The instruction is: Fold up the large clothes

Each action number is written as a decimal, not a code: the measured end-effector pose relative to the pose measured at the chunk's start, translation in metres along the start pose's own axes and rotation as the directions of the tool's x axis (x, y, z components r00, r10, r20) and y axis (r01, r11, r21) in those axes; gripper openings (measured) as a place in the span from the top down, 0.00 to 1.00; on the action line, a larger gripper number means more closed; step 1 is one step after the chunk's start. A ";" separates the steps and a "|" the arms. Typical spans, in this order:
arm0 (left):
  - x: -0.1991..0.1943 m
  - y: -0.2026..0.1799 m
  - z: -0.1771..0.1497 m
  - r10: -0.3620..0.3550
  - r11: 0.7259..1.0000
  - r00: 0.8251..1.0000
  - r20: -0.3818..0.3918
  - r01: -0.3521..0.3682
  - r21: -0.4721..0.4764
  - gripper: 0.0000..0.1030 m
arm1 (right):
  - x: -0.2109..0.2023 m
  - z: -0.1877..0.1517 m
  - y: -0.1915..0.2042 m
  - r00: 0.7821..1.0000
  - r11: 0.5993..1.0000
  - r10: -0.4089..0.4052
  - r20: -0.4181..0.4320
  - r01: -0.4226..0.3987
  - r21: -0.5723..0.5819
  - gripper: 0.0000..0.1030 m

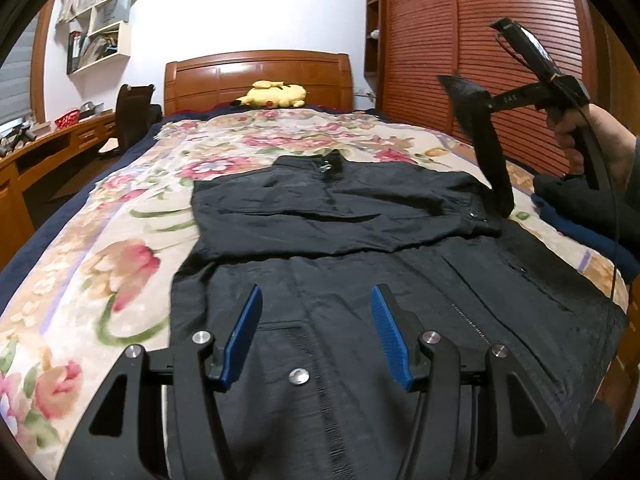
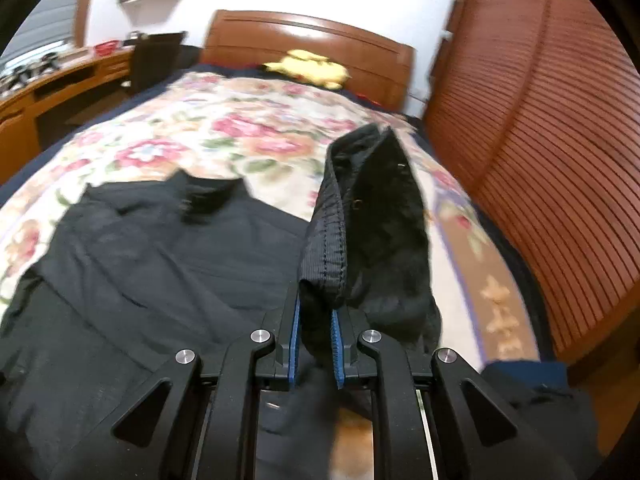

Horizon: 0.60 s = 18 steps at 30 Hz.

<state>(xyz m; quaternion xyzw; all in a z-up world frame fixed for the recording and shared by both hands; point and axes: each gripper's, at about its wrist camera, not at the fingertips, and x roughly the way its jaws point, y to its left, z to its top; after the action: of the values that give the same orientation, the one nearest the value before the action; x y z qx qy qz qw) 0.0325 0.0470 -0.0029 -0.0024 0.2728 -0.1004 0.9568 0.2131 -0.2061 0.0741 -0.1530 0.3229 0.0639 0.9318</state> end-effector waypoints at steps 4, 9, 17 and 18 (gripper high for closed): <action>-0.005 0.013 -0.002 0.018 1.000 1.000 0.008 -0.017 -0.017 0.46 | -0.003 0.017 0.045 0.998 0.997 0.063 0.033 -0.061 -0.044 0.90; -0.010 0.031 -0.004 0.044 0.998 0.999 0.011 -0.044 -0.040 0.46 | -0.016 0.038 0.101 0.982 0.982 0.167 0.091 -0.158 -0.102 0.90; -0.018 0.052 -0.007 0.079 0.995 0.997 0.021 -0.077 -0.067 0.46 | -0.025 0.048 0.168 0.941 0.943 0.316 0.117 -0.298 -0.148 0.90; -0.018 0.055 -0.007 0.083 0.994 0.996 0.022 -0.081 -0.071 0.46 | -0.026 0.047 0.174 0.936 0.936 0.333 0.115 -0.314 -0.158 0.90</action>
<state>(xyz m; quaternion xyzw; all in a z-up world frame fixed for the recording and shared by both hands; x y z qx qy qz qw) 0.0238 0.1049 -0.0027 -0.0262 0.2640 -0.0515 0.9628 0.1822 -0.0274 0.0824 -0.1566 0.2726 0.2493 0.9160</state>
